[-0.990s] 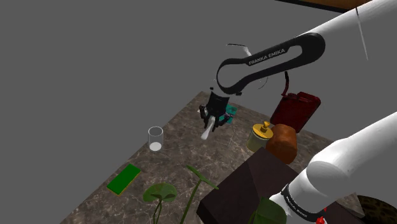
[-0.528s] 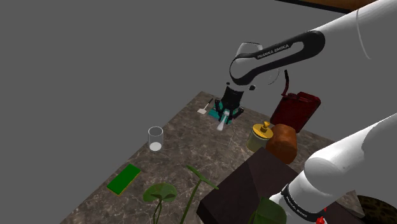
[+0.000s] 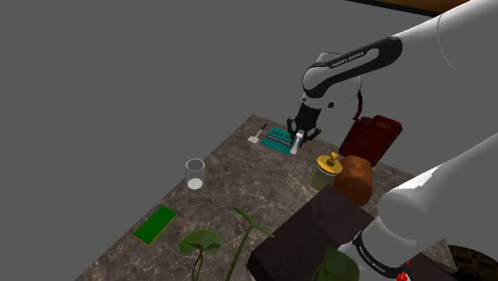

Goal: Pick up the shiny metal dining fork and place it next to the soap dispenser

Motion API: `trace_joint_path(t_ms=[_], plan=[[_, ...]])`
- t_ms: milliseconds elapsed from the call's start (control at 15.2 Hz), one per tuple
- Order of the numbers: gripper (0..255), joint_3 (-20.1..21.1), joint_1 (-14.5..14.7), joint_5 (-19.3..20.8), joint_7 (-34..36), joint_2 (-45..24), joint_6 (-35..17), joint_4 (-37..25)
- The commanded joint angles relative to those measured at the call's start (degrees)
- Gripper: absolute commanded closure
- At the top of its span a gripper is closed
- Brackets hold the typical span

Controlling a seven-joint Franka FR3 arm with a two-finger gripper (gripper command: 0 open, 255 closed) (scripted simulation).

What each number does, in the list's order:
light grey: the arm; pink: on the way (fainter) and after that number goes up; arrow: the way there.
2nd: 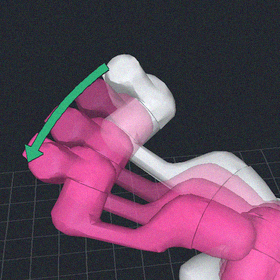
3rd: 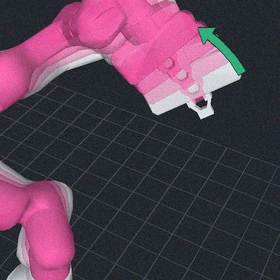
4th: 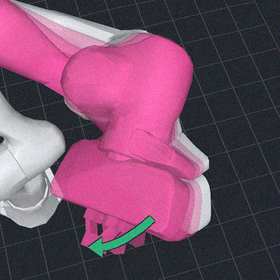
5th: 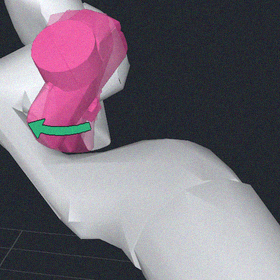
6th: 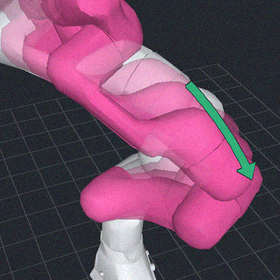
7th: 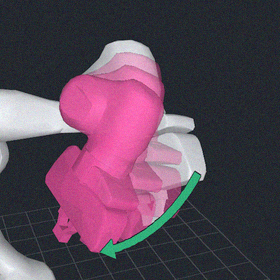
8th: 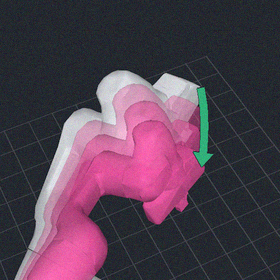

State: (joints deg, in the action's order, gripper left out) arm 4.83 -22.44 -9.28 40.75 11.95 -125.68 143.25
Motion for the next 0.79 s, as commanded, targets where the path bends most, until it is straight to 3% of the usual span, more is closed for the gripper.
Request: trace_joint_path(t_ms=[0,726], plan=[[255,-1.9,-1.6,1.0,-2.7,-1.1,0.5,-1.3],[255,-10.1,-8.8,4.0,-16.1,-12.2,3.8,-14.4]])
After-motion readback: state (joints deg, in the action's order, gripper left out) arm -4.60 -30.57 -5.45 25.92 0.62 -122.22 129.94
